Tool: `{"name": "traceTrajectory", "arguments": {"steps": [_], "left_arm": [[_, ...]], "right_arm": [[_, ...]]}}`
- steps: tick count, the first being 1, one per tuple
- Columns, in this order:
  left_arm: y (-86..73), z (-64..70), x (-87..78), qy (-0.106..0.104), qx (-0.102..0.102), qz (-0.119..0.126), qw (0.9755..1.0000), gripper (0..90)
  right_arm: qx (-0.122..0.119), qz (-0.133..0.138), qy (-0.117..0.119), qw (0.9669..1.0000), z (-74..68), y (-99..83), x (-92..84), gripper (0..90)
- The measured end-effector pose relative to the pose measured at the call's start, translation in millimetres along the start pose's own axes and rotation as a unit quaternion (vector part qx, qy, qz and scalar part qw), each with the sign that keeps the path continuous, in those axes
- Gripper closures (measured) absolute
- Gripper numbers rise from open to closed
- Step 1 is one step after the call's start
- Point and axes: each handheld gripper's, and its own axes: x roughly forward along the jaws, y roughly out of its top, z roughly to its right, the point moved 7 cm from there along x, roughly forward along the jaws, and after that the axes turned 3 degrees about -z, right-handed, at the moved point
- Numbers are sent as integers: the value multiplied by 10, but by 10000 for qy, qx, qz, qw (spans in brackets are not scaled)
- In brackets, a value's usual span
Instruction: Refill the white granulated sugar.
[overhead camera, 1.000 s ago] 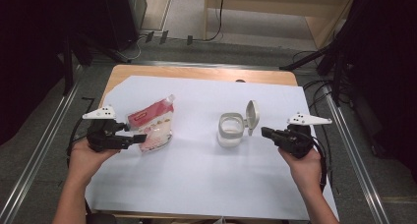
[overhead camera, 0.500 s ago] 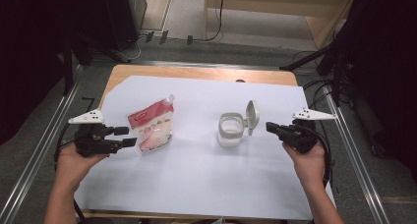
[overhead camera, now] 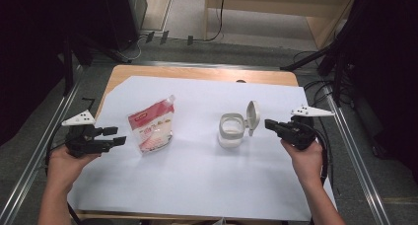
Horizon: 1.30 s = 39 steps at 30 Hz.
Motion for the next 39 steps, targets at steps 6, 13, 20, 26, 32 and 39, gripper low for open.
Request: {"name": "traceTrajectory", "arguments": {"steps": [6,13,20,26,32,39], "left_arm": [[75,-7,138,-1,-109,-50,9999,409],[176,-9,238,-76,-80,-51,9999,389],[210,-3,335,-150,-87,-168,9997,385],[203,15,360,-152,-45,-237,9996,390],[208,10,343,-143,-62,-199,9997,391],[198,13,348,-164,-60,-244,9996,396]], "right_arm": [[42,-7,28,10000,24,76,53,900],[74,-33,43,10000,65,185,129,900],[117,-96,47,9999,100,246,273,900],[43,-155,85,9998,4,237,338,900],[-68,-123,88,9999,-54,253,334,900],[-151,-146,157,9997,-127,265,333,900]]}}
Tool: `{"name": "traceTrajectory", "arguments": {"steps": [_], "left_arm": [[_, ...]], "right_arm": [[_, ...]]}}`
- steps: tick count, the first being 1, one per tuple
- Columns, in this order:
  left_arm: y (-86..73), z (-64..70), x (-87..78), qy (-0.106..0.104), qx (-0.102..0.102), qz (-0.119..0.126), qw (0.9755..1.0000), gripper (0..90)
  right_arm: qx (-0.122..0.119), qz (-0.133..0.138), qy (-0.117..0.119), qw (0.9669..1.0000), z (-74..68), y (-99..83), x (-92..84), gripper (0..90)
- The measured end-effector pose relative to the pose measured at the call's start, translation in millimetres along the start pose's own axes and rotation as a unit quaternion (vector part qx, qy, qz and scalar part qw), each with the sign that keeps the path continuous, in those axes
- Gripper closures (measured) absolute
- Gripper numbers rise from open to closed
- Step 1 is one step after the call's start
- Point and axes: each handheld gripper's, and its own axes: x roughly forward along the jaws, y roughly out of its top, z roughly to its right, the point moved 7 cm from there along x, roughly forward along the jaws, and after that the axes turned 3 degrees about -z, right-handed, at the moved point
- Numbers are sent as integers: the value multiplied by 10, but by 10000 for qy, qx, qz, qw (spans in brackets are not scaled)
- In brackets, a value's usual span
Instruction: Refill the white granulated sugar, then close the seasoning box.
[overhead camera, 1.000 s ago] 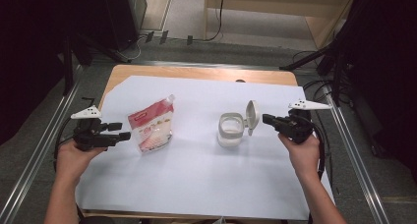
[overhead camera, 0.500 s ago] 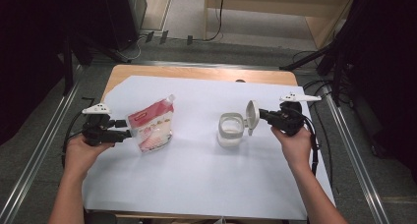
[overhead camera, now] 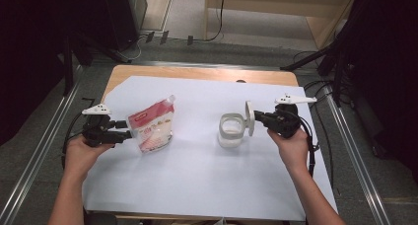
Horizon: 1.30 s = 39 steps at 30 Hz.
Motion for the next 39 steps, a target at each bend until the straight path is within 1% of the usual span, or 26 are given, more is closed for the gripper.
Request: {"name": "traceTrajectory", "arguments": {"steps": [4,5,7,8,14,17,21,24,25,28,30,33,35,36,37,39], "left_arm": [[10,6,3,-7,7,42,10000,395],[5,6,8,-30,16,8,10000,395],[3,8,14,-9,3,5,10000,395],[2,11,15,-13,-9,5,10000,395],[-2,8,16,-26,12,-23,10000,396],[-4,11,8,-22,26,-29,10000,396],[-6,12,7,-39,24,-40,10000,396],[-4,13,13,-38,16,-39,10000,396],[-2,13,12,-40,46,-34,10000,398],[-1,16,11,2,63,-10,10000,399],[-4,15,10,-19,71,-11,10000,399],[-5,13,9,-32,77,-25,10000,399],[-4,16,14,1,67,-16,10000,398],[-5,19,18,-33,82,-18,10000,398],[-5,20,23,-9,74,-14,10000,398],[-8,21,22,-11,88,-49,9999,398]], "right_arm": [[-70,-37,26,10000,-49,-4,21,900],[-89,-6,58,9999,-73,6,24,900],[-104,-8,60,9999,-85,10,21,900],[-108,32,75,9999,-100,18,19,900],[-148,41,106,9998,-128,32,-10,900],[-129,28,89,9999,-110,27,-28,883],[-164,120,54,9998,-72,38,-62,834],[-85,129,23,9999,-23,26,-92,786],[-44,148,31,9999,-7,24,-99,771],[-9,155,25,9999,34,20,-107,736],[31,152,40,9999,52,16,-113,727],[23,179,19,9998,78,8,-125,710],[45,211,-4,9998,95,-1,-138,702],[59,220,3,9997,105,-8,-148,694],[17,236,-9,9997,120,-12,-154,691],[42,250,-21,9997,131,-23,-168,681]]}}
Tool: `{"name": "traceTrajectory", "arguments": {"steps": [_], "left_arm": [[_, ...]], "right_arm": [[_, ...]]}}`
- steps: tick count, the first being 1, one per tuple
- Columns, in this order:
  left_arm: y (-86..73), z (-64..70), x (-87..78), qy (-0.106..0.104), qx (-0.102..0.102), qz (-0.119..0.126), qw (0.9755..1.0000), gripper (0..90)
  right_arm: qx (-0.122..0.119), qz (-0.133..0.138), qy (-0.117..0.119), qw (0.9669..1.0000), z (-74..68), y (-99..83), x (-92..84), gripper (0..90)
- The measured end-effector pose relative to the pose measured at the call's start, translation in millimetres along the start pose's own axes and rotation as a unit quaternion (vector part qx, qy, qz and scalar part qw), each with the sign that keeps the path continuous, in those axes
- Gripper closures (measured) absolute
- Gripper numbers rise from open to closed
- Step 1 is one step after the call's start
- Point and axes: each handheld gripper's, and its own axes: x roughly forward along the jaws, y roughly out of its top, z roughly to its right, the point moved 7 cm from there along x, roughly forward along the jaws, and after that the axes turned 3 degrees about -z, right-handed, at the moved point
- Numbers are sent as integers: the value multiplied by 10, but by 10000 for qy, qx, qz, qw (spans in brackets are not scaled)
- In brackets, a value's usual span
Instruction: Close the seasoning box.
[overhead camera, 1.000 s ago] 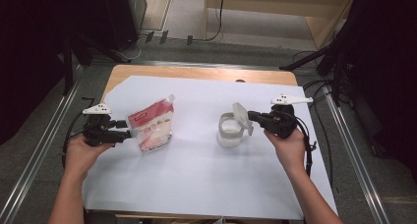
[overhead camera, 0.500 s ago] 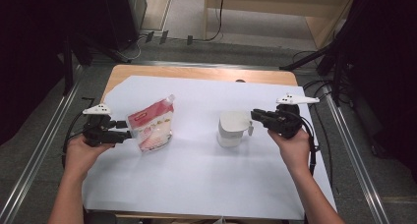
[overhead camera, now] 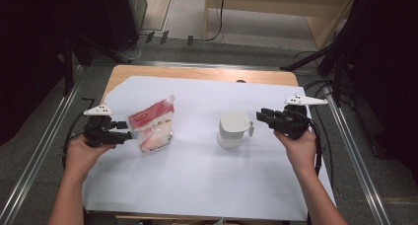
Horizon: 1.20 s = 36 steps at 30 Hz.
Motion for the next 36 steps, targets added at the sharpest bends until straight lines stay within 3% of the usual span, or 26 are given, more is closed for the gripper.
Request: {"name": "traceTrajectory", "arguments": {"steps": [22,31,36], "left_arm": [[25,38,-18,15,81,86,9999,390],[31,45,-23,40,59,112,9999,388],[38,50,-20,44,59,120,9999,386]], "right_arm": [[-129,184,-275,9994,230,-218,-220,528],[-10,27,-375,9993,340,-426,-294,489],[-106,-12,-445,9990,371,-506,-322,472]]}}
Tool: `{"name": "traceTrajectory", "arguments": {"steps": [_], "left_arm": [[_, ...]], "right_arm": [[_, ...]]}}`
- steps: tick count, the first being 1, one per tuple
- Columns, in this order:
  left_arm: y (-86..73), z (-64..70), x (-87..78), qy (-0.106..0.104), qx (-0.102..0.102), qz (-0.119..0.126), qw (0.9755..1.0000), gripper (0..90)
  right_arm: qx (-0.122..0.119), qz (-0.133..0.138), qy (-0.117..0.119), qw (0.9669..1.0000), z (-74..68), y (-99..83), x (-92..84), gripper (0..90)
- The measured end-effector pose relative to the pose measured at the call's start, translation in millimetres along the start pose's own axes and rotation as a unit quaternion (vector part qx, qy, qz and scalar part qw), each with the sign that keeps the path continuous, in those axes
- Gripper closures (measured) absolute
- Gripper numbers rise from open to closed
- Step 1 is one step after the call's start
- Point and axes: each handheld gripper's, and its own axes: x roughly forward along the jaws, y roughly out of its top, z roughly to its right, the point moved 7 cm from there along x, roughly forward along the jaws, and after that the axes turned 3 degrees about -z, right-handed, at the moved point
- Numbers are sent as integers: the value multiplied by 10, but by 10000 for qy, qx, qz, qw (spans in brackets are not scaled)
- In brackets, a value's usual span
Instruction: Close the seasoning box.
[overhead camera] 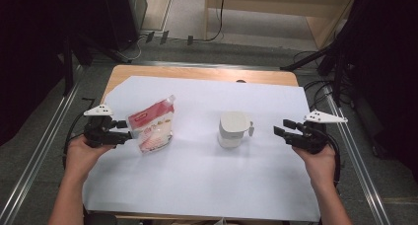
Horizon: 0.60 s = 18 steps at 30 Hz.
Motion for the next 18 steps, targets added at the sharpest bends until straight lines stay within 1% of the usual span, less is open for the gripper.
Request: {"name": "traceTrajectory", "arguments": {"steps": [1,4,5,7,8,14,18], "left_arm": [[0,0,-2,-19,14,-6,10000,385],[4,-3,-6,-15,6,14,10000,384],[3,-4,-11,-24,8,-19,10000,384],[2,-4,-9,-9,-6,-9,10000,382],[1,-9,-7,-7,-24,13,10000,381],[0,-11,-11,5,-58,48,10000,377],[-2,-7,-8,-6,-47,46,10000,376]], "right_arm": [[42,-21,2,10000,10,-21,-3,473],[62,-31,-22,10000,39,-47,3,475],[76,-32,-19,10000,49,-54,14,475],[78,-57,-24,10000,65,-68,37,476],[119,-92,-23,9999,65,-78,59,476],[61,-105,-36,9999,64,-79,79,475],[101,-92,-25,9999,70,-75,87,473]]}}
